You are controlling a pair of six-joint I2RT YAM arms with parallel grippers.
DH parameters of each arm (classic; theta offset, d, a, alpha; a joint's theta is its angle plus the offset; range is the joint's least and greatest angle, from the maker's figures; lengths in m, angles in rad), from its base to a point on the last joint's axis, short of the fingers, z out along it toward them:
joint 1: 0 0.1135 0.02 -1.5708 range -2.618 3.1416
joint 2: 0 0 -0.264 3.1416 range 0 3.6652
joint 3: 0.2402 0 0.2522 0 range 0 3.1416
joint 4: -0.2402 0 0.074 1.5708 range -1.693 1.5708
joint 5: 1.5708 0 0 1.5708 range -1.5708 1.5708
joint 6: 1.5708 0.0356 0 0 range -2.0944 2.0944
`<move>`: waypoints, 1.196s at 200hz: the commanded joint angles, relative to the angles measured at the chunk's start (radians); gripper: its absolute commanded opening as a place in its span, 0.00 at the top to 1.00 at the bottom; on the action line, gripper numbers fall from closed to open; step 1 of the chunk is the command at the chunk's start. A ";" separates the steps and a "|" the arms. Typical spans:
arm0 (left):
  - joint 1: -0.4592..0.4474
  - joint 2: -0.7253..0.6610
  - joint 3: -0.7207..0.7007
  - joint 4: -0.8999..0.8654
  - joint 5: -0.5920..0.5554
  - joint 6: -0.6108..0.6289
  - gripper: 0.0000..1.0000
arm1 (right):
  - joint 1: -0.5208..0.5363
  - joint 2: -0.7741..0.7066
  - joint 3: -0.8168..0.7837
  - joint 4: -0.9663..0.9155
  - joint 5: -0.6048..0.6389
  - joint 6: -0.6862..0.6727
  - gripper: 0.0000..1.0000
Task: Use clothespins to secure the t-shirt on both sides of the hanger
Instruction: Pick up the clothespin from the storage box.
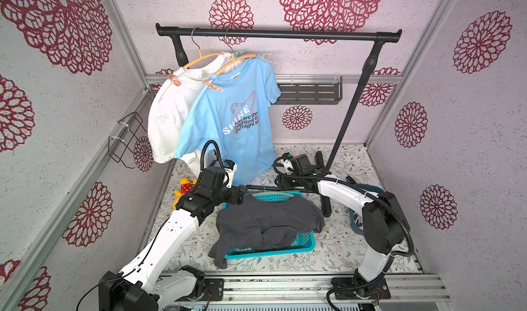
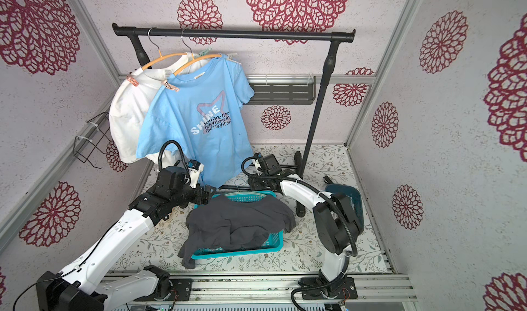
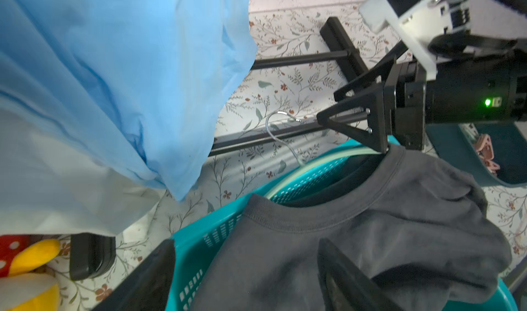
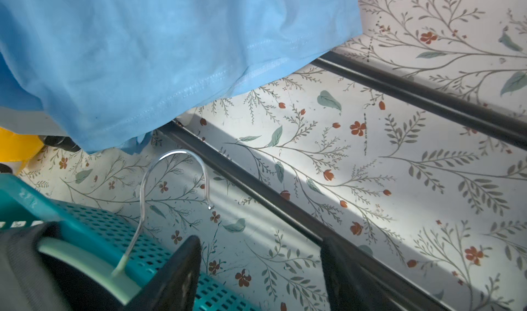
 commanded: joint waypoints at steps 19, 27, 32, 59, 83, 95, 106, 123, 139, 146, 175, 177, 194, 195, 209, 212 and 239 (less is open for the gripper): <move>-0.004 -0.016 -0.012 -0.012 0.018 0.032 0.18 | 0.036 -0.067 -0.005 0.023 0.121 0.016 0.34; -0.003 -0.023 -0.015 -0.007 0.022 0.031 0.18 | 0.036 -0.118 -0.040 0.044 0.139 0.031 0.34; -0.004 -0.026 -0.017 -0.003 0.027 0.029 0.18 | 0.036 -0.155 -0.068 0.054 0.155 0.044 0.34; -0.005 -0.040 -0.018 0.016 0.058 0.001 0.18 | 0.037 -0.407 -0.244 0.088 0.254 0.112 0.34; -0.005 -0.048 -0.018 0.014 0.057 -0.024 0.17 | 0.029 -0.672 -0.416 0.069 0.391 0.174 0.32; -0.004 -0.047 -0.019 0.009 0.059 -0.032 0.17 | -0.001 -0.778 -0.472 0.003 0.462 0.203 0.32; -0.004 -0.047 -0.017 0.006 0.059 -0.037 0.17 | -0.046 -0.855 -0.502 -0.074 0.508 0.213 0.32; -0.004 -0.049 -0.017 0.011 0.066 -0.034 0.17 | -0.164 -0.953 -0.530 -0.170 0.546 0.220 0.32; -0.004 -0.046 -0.018 0.012 0.073 -0.036 0.17 | -0.331 -1.016 -0.557 -0.203 0.482 0.209 0.35; -0.003 -0.045 -0.021 0.012 0.082 -0.035 0.17 | -0.410 -1.028 -0.568 -0.203 0.425 0.199 0.35; -0.004 -0.030 -0.028 0.019 0.124 -0.043 0.18 | -0.728 -0.939 -0.572 -0.214 0.175 0.140 0.36; -0.004 -0.029 -0.028 0.019 0.130 -0.043 0.18 | -0.745 -0.929 -0.570 -0.214 0.158 0.136 0.36; -0.003 -0.018 -0.032 0.025 0.166 -0.033 0.18 | -0.849 -0.833 -0.549 -0.195 0.075 0.071 0.37; -0.003 -0.018 -0.032 0.026 0.167 -0.033 0.18 | -0.852 -0.829 -0.548 -0.193 0.073 0.066 0.37; -0.003 -0.009 -0.035 0.035 0.178 -0.038 0.18 | -0.871 -0.744 -0.506 -0.179 0.058 0.012 0.37; -0.004 -0.007 -0.037 0.037 0.183 -0.038 0.18 | -0.871 -0.725 -0.491 -0.182 0.063 0.006 0.37; -0.003 0.016 -0.034 0.024 0.186 -0.024 0.18 | -0.868 -0.576 -0.349 -0.258 -0.010 -0.004 0.34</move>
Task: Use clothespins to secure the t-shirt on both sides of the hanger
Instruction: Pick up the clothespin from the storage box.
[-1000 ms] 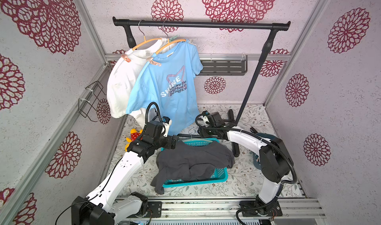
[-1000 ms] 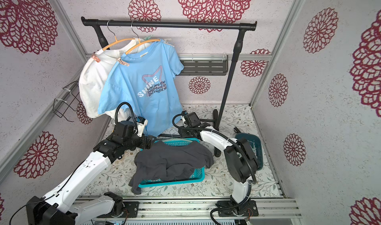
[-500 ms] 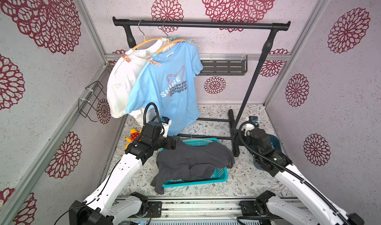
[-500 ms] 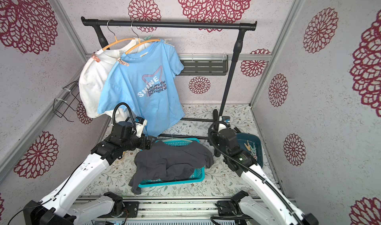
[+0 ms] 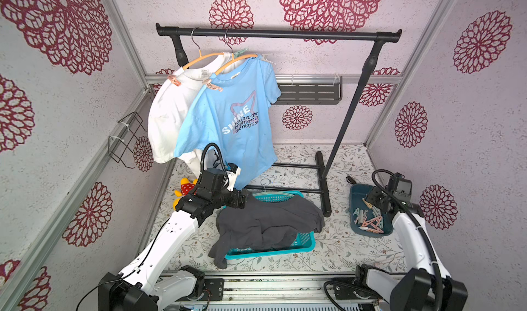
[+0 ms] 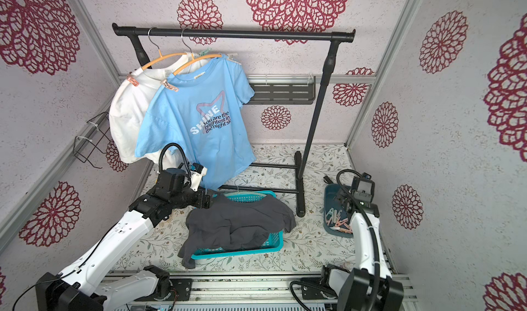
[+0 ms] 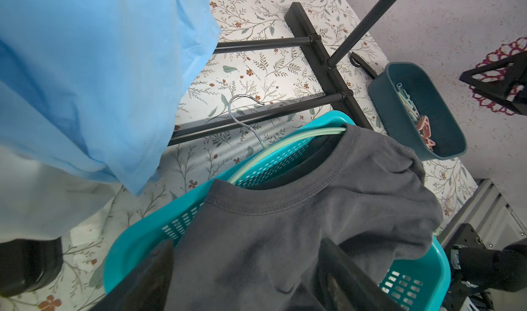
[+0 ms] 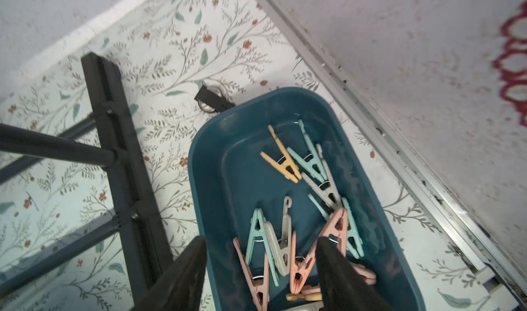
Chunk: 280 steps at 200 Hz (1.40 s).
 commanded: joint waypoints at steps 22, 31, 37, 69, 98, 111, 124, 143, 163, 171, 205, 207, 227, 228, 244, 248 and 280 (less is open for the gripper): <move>-0.004 0.031 -0.009 0.003 0.012 0.024 0.18 | 0.008 0.166 0.192 -0.067 -0.147 -0.237 0.35; -0.004 0.036 -0.014 0.017 0.008 0.029 0.19 | 0.014 0.201 0.204 -0.051 -0.106 -0.293 0.35; -0.004 0.042 -0.017 0.029 0.005 0.034 0.19 | 0.015 0.221 0.207 -0.029 -0.093 -0.340 0.35; -0.003 0.073 -0.003 0.052 0.022 0.024 0.21 | 0.013 0.313 0.308 -0.136 -0.065 -0.553 0.36; -0.005 0.092 0.051 0.029 0.083 0.070 0.21 | 0.013 0.278 0.216 -0.097 -0.176 -0.856 0.39; -0.004 0.079 0.055 0.024 0.070 0.080 0.20 | 0.006 0.307 0.242 -0.135 -0.199 -0.896 0.40; -0.004 0.057 0.016 0.076 0.048 0.073 0.21 | -0.006 0.365 0.300 -0.235 -0.212 -0.954 0.40; -0.004 0.047 -0.001 0.086 0.060 0.085 0.21 | -0.027 0.445 0.333 -0.290 -0.157 -1.012 0.45; -0.004 0.050 0.006 0.069 0.045 0.092 0.21 | -0.057 0.490 0.302 -0.252 -0.092 -1.058 0.53; -0.004 0.052 0.007 0.064 0.044 0.101 0.21 | -0.070 0.497 0.281 -0.212 -0.058 -1.069 0.53; 0.002 0.049 0.009 0.058 0.049 0.101 0.21 | -0.106 0.538 0.245 -0.112 -0.016 -1.078 0.53; 0.002 0.048 0.009 0.058 0.049 0.101 0.21 | -0.106 0.540 0.245 -0.107 -0.014 -1.077 0.53; 0.008 0.040 -0.005 0.068 0.047 0.102 0.21 | -0.106 0.559 0.246 -0.062 -0.008 -1.068 0.53; 0.008 0.041 -0.005 0.069 0.047 0.102 0.21 | -0.106 0.559 0.246 -0.062 -0.007 -1.066 0.53; 0.009 0.042 -0.002 0.069 0.054 0.102 0.21 | -0.106 0.550 0.238 -0.023 -0.020 -1.055 0.53; 0.011 0.043 -0.001 0.067 0.055 0.102 0.21 | -0.106 0.545 0.233 -0.011 -0.026 -1.054 0.53; 0.019 0.040 -0.005 0.068 0.058 0.096 0.21 | -0.103 0.541 0.216 0.037 -0.052 -1.066 0.55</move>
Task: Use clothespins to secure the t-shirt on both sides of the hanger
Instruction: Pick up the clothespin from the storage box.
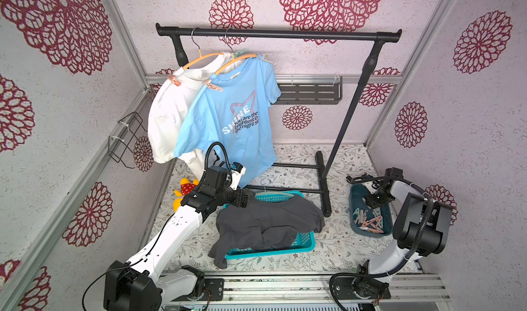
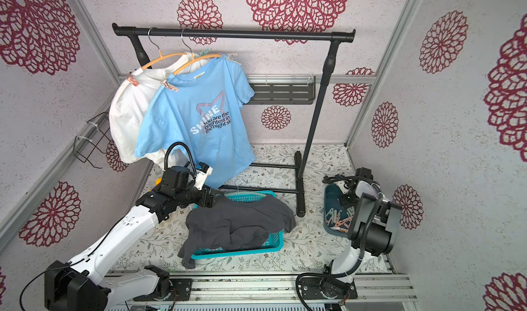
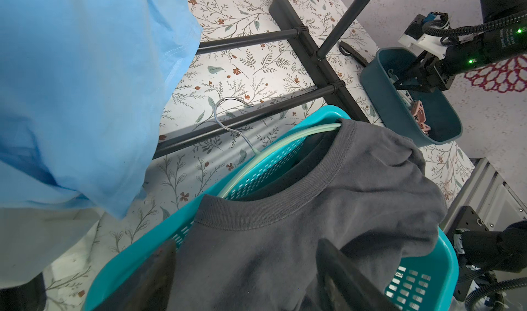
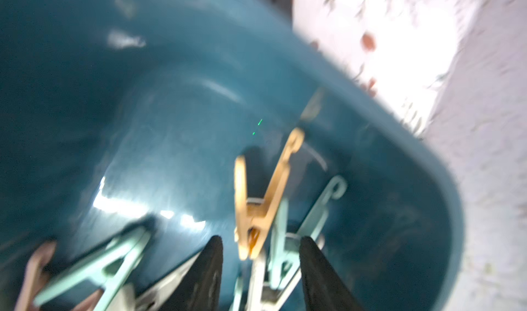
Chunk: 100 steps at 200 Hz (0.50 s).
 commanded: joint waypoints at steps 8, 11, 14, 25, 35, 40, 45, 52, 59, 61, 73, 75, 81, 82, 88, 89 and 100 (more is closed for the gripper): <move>0.010 -0.019 -0.013 0.016 0.011 0.014 0.21 | 0.006 -0.016 -0.002 0.053 -0.018 -0.026 0.56; 0.010 -0.019 -0.013 0.015 0.011 0.014 0.21 | 0.006 -0.013 0.001 0.053 -0.019 -0.025 0.56; 0.010 -0.018 -0.014 0.015 0.012 0.013 0.21 | 0.007 -0.010 0.005 0.053 -0.021 -0.026 0.56; 0.010 -0.016 -0.013 0.016 0.007 0.011 0.21 | 0.011 -0.002 0.014 0.052 -0.034 -0.029 0.56; 0.012 -0.014 -0.012 0.016 0.012 0.009 0.21 | 0.015 0.000 0.016 0.051 -0.054 -0.037 0.58; 0.011 -0.013 -0.012 0.016 0.016 0.011 0.21 | 0.018 -0.001 0.016 0.050 -0.063 -0.043 0.58; 0.013 -0.012 -0.012 0.016 0.018 0.011 0.21 | 0.020 0.000 0.016 0.050 -0.070 -0.046 0.58; 0.014 -0.011 -0.010 0.014 0.019 0.011 0.21 | 0.023 -0.001 0.013 0.053 -0.074 -0.051 0.59; 0.015 -0.010 -0.011 0.013 0.022 0.009 0.21 | 0.025 0.000 0.013 0.050 -0.080 -0.056 0.59; 0.015 -0.009 -0.011 0.012 0.022 0.009 0.21 | 0.027 0.000 0.013 0.048 -0.081 -0.057 0.60; 0.017 -0.007 -0.011 0.010 0.027 0.009 0.21 | 0.031 0.005 0.017 0.026 -0.093 -0.070 0.60; 0.017 -0.007 -0.011 0.010 0.026 0.009 0.21 | 0.033 0.005 0.019 0.024 -0.095 -0.071 0.60; 0.017 -0.007 -0.010 0.009 0.027 0.009 0.21 | 0.036 0.004 0.022 0.016 -0.101 -0.074 0.60; 0.017 -0.007 -0.010 0.008 0.028 0.009 0.21 | 0.036 0.005 0.022 0.015 -0.101 -0.075 0.60; 0.019 -0.007 -0.012 0.008 0.028 0.008 0.21 | 0.037 0.006 0.024 0.013 -0.105 -0.075 0.60; 0.019 -0.007 -0.013 0.008 0.028 0.008 0.21 | 0.038 0.005 0.024 0.013 -0.104 -0.075 0.60; 0.019 -0.007 -0.013 0.008 0.031 0.008 0.21 | 0.038 0.012 0.029 0.011 -0.100 -0.074 0.60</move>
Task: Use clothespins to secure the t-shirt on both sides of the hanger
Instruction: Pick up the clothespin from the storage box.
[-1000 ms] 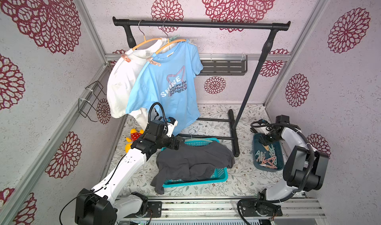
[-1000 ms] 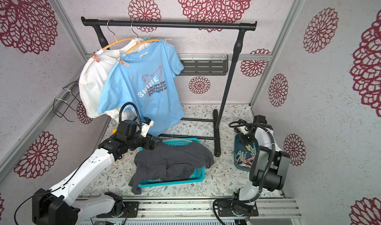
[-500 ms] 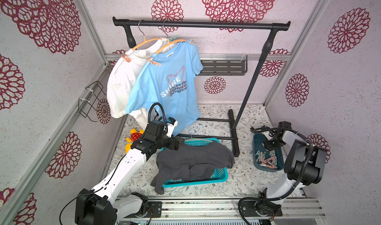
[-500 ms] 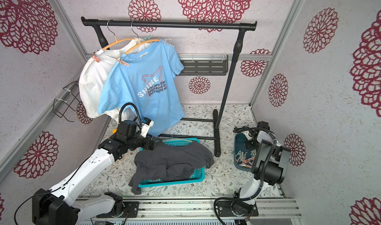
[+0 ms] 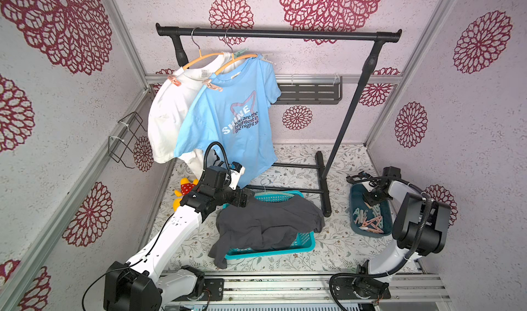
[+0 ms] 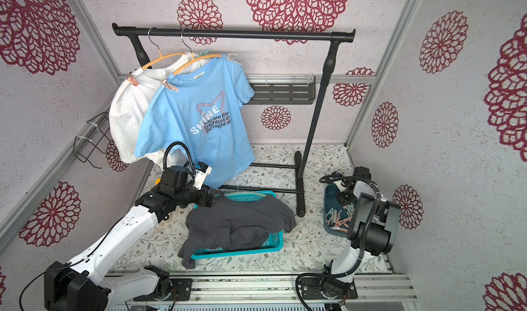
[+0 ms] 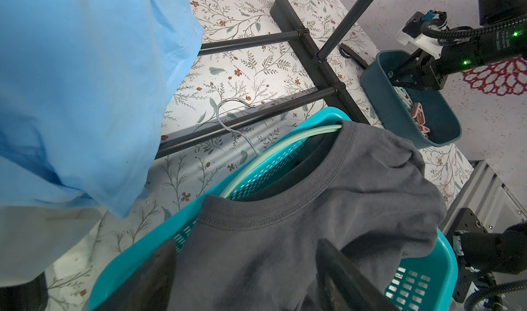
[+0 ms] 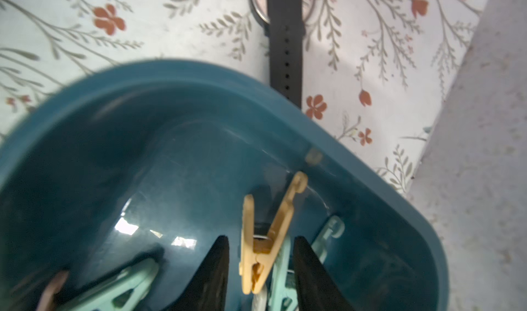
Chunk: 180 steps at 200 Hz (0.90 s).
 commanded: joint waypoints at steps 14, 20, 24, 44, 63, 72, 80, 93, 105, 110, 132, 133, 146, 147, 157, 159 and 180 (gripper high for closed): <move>0.013 -0.005 -0.013 0.008 0.022 0.008 0.21 | 0.008 0.022 0.040 -0.040 -0.030 -0.029 0.60; 0.013 -0.003 -0.013 0.008 0.022 0.008 0.21 | 0.008 0.028 0.039 -0.040 -0.025 -0.029 0.60; 0.013 -0.003 -0.013 0.008 0.022 0.008 0.21 | 0.008 0.030 0.040 -0.039 -0.019 -0.031 0.60; 0.015 0.002 -0.010 0.004 0.027 0.007 0.21 | 0.009 0.042 0.041 -0.034 -0.010 -0.037 0.59; 0.016 0.005 -0.009 0.002 0.028 0.007 0.22 | 0.009 0.051 0.052 -0.032 -0.004 -0.037 0.60; 0.015 0.007 -0.009 0.001 0.030 0.006 0.22 | 0.009 0.056 0.057 -0.031 -0.004 -0.038 0.59; 0.015 0.007 -0.009 0.001 0.031 0.008 0.22 | 0.009 0.058 0.059 -0.028 -0.004 -0.036 0.59; 0.016 0.008 -0.009 0.001 0.032 0.008 0.22 | 0.009 0.061 0.065 -0.026 -0.004 -0.035 0.60; 0.018 0.010 -0.009 -0.001 0.032 0.008 0.22 | 0.008 0.064 0.066 -0.019 0.003 -0.035 0.59; 0.017 0.010 -0.009 -0.001 0.032 0.008 0.22 | 0.009 0.066 0.066 -0.017 0.008 -0.035 0.59; 0.019 0.012 -0.009 -0.002 0.030 0.009 0.22 | 0.006 0.076 0.072 -0.023 0.006 -0.036 0.60; 0.019 0.013 -0.009 -0.002 0.030 0.009 0.22 | 0.007 0.076 0.073 -0.023 0.005 -0.036 0.60; 0.019 0.013 -0.008 -0.003 0.030 0.010 0.22 | 0.006 0.080 0.077 -0.029 0.003 -0.036 0.61; 0.018 0.013 -0.008 -0.004 0.030 0.010 0.22 | 0.006 0.080 0.077 -0.029 0.003 -0.036 0.61; 0.020 0.013 -0.007 -0.004 0.030 0.010 0.22 | 0.007 0.085 0.082 -0.040 0.000 -0.036 0.61; 0.020 0.013 -0.008 -0.004 0.029 0.010 0.22 | 0.007 0.085 0.084 -0.044 0.000 -0.036 0.61; 0.021 0.015 -0.007 -0.006 0.032 0.010 0.22 | 0.008 0.096 0.095 -0.070 0.022 -0.037 0.62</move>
